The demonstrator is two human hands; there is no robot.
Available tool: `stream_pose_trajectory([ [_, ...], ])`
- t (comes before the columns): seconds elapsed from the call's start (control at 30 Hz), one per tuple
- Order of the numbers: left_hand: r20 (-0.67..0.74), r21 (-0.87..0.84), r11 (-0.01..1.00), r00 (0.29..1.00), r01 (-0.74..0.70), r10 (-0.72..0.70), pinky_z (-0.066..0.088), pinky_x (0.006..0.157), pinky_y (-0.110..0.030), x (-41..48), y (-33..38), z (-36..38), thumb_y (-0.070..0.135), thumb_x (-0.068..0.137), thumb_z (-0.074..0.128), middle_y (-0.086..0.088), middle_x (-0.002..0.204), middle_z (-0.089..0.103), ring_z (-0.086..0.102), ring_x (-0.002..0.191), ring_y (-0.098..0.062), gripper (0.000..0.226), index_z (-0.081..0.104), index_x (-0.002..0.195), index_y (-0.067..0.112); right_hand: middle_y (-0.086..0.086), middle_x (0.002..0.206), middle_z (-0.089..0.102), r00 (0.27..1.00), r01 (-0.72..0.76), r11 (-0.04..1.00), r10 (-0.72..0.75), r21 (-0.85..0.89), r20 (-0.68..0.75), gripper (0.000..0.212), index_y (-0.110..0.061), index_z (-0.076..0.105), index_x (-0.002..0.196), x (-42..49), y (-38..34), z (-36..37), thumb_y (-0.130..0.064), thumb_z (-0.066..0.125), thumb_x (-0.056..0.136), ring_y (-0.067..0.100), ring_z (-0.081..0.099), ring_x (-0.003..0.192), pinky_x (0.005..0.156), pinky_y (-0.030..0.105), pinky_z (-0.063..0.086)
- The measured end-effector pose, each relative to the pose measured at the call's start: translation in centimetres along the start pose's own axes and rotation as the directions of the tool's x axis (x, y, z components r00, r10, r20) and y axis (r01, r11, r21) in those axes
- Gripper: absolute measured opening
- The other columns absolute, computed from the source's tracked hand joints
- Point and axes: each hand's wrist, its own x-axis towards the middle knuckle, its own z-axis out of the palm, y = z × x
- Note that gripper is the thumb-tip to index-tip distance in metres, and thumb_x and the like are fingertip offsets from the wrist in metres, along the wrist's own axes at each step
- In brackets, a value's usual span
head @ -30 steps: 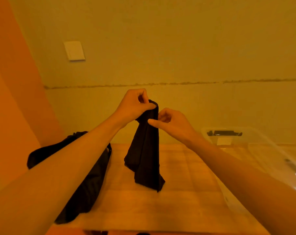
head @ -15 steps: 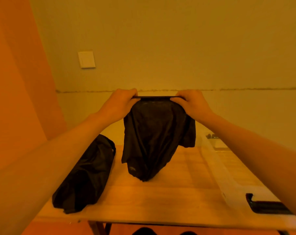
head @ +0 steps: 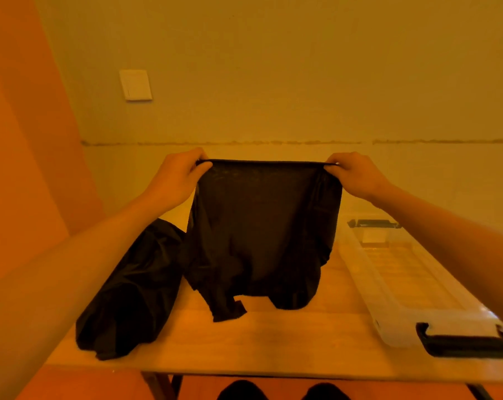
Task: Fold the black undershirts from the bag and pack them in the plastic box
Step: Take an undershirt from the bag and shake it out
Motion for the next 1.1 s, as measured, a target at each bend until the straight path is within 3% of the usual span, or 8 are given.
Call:
stream_pose_trajectory([
  [0.1,0.096,-0.229,0.960,0.986,0.158,-0.139,0.045,0.056,-0.026,-0.8,-0.1,1.0,0.021,0.105,0.054,-0.003,0.064,0.059,0.057,0.055,-0.011,0.016,0.063,0.093,0.017,0.007,0.092,0.067,0.997,-0.074,0.995,0.074,0.063,0.003,0.019,-0.014,0.068,0.103,-0.7,0.8,1.5,-0.023,0.051,0.104,0.028,0.063,0.090,0.063,0.028,0.043],
  [0.23,0.288,-0.609,0.680,0.913,0.408,-0.289,0.048,0.052,-0.026,-0.6,2.0,2.0,0.017,0.107,0.050,-0.004,0.061,0.061,0.061,0.055,-0.017,0.019,0.059,0.090,0.013,0.000,0.098,0.065,0.999,0.025,0.997,-0.028,-0.080,-0.029,0.015,-0.021,0.056,0.109,-3.1,-1.3,4.8,-0.027,0.061,0.097,0.027,0.064,0.095,0.077,0.040,0.051],
  [0.33,0.387,-0.697,0.535,0.879,0.477,-0.280,0.028,0.042,-0.021,0.4,4.2,2.7,0.014,0.105,0.053,0.001,0.056,0.048,0.039,0.048,-0.011,0.019,0.055,0.086,0.012,-0.005,0.104,0.062,0.988,0.104,0.995,-0.104,0.006,0.112,0.064,-0.025,0.051,0.117,-6.5,-5.7,8.0,-0.066,0.074,0.075,0.018,0.060,0.097,0.080,0.037,0.051],
  [0.43,0.451,-0.657,0.596,0.874,0.462,-0.180,0.019,0.042,-0.020,1.1,5.6,2.7,0.014,0.103,0.057,0.007,0.056,0.039,0.027,0.048,-0.007,0.011,0.059,0.094,0.009,0.001,0.136,0.052,0.991,0.050,0.992,-0.064,0.114,0.116,0.111,-0.025,0.032,0.150,-6.4,-8.6,9.0,-0.074,0.078,0.061,0.019,0.049,0.125,0.100,0.041,0.046],
  [0.6,0.392,-0.605,0.673,0.895,0.425,-0.213,0.032,0.050,-0.021,0.9,5.6,2.9,0.024,0.102,0.060,0.009,0.072,0.056,0.047,0.063,-0.006,0.013,0.069,0.094,0.018,-0.001,0.081,0.069,0.964,-0.130,0.914,0.026,0.385,0.264,0.016,-0.013,0.071,0.089,-3.0,-9.6,7.2,-0.025,0.080,0.085,0.012,0.065,0.075,0.068,0.026,0.049],
  [0.87,0.302,-0.548,0.716,0.900,0.433,-0.313,0.055,0.087,-0.031,-7.2,4.8,10.2,0.031,0.075,0.089,0.007,0.119,0.052,0.059,0.104,-0.010,0.080,0.035,0.134,0.026,0.006,0.075,0.063,0.981,-0.186,0.788,0.120,0.587,0.149,0.009,-0.011,0.061,0.083,0.1,-10.3,4.4,-0.013,0.061,0.092,0.017,0.066,0.071,0.064,0.029,0.057],
  [1.03,0.256,-0.499,0.735,0.888,0.460,-0.382,0.059,0.085,-0.043,-8.1,2.4,13.6,0.021,0.098,0.066,0.001,0.100,0.070,0.069,0.096,-0.019,0.006,0.064,0.104,0.020,0.007,0.088,0.060,0.968,-0.216,0.758,0.247,0.616,0.035,0.014,-0.016,0.061,0.096,1.5,-8.9,2.3,-0.029,0.054,0.094,0.022,0.064,0.083,0.084,0.048,0.058],
  [1.1,0.261,-0.657,0.603,0.888,0.451,-0.380,0.059,0.076,-0.034,-6.9,2.4,12.3,0.016,0.100,0.063,0.005,0.094,0.073,0.071,0.096,-0.020,0.011,0.068,0.096,0.025,0.007,0.088,0.059,0.942,-0.272,0.762,0.337,0.588,-0.001,0.020,-0.013,0.063,0.093,1.7,-7.3,1.5,-0.031,0.053,0.092,0.025,0.062,0.085,0.077,0.046,0.054],
])
